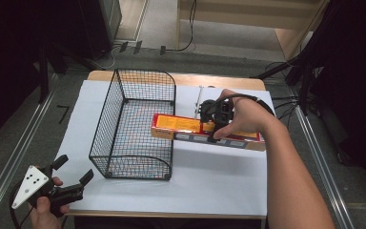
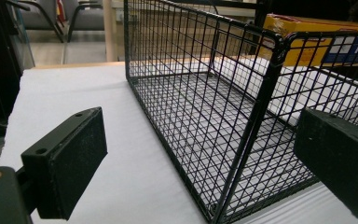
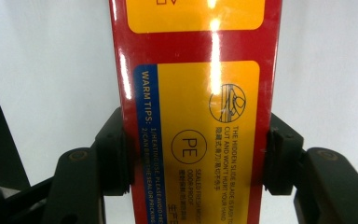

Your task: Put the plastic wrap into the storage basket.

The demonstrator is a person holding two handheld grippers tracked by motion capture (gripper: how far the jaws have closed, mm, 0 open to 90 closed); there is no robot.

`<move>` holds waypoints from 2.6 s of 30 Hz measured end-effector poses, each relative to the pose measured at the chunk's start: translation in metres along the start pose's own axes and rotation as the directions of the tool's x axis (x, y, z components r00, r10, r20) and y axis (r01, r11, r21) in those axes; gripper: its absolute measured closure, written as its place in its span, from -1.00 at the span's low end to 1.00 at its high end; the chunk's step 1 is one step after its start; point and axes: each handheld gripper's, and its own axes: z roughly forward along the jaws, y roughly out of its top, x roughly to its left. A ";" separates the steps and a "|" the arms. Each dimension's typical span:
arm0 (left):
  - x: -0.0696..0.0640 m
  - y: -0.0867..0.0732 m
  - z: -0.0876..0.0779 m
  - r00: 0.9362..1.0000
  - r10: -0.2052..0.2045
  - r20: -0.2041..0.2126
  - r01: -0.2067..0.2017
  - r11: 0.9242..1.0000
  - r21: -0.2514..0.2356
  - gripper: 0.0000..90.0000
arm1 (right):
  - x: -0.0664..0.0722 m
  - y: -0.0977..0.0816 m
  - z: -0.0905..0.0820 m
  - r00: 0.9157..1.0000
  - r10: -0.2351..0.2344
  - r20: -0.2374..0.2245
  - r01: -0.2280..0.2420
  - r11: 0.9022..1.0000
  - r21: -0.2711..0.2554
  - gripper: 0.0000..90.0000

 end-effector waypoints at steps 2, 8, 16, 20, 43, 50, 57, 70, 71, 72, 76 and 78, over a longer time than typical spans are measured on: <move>0.000 0.000 0.000 1.000 0.001 0.000 -0.001 1.000 0.001 -0.93 | 0.001 0.008 0.000 1.000 -0.004 0.002 0.004 1.000 -0.005 -0.11; -0.001 0.000 0.000 1.000 0.003 0.004 -0.003 1.000 -0.002 -0.93 | 0.006 0.032 0.000 1.000 -0.021 -0.006 0.021 1.000 -0.018 -0.10; 0.000 0.000 0.000 1.000 0.000 0.001 0.000 1.000 0.000 -0.93 | 0.010 0.055 0.002 1.000 -0.029 -0.010 0.029 0.999 -0.018 -0.11; 0.000 0.001 0.000 1.000 -0.006 0.001 0.006 1.000 -0.008 -0.93 | 0.013 0.069 0.002 0.999 -0.034 -0.006 0.034 0.999 -0.008 -0.11; 0.000 0.001 -0.001 1.000 -0.008 0.003 0.008 1.000 -0.008 -0.93 | 0.024 0.109 0.001 0.999 -0.044 0.017 0.044 0.999 -0.011 -0.54; 0.000 0.001 0.000 1.000 -0.007 0.003 0.007 1.000 -0.005 -0.93 | 0.019 0.093 -0.009 1.000 0.008 0.001 -0.008 1.000 0.014 -0.70; 0.001 0.000 0.001 1.000 -0.004 0.004 0.004 1.000 -0.003 -0.94 | 0.014 0.072 -0.028 1.000 0.031 0.001 -0.031 1.000 -0.002 -0.70; 0.000 0.000 0.002 1.000 -0.002 0.001 0.002 1.000 0.006 -0.93 | 0.007 0.026 -0.032 0.996 0.090 0.013 -0.090 0.996 -0.018 -0.70; 0.000 0.000 0.002 1.000 -0.002 0.000 0.002 1.000 0.005 -0.93 | 0.006 0.023 -0.030 0.995 0.099 0.006 -0.099 0.995 -0.024 -0.70; 0.000 0.000 0.002 1.000 -0.003 0.000 0.003 1.000 0.004 -0.93 | 0.005 0.019 -0.029 0.994 0.105 0.002 -0.105 0.994 -0.031 -0.70; 0.000 0.000 0.002 1.000 -0.003 -0.002 0.003 1.000 0.005 -0.93 | 0.003 0.007 -0.024 0.994 0.112 -0.009 -0.112 0.993 -0.036 -0.72; 0.000 0.000 0.002 1.000 0.000 -0.001 0.000 1.000 0.007 -0.93 | 0.004 0.001 -0.022 0.993 0.116 -0.007 -0.116 0.993 -0.035 -0.70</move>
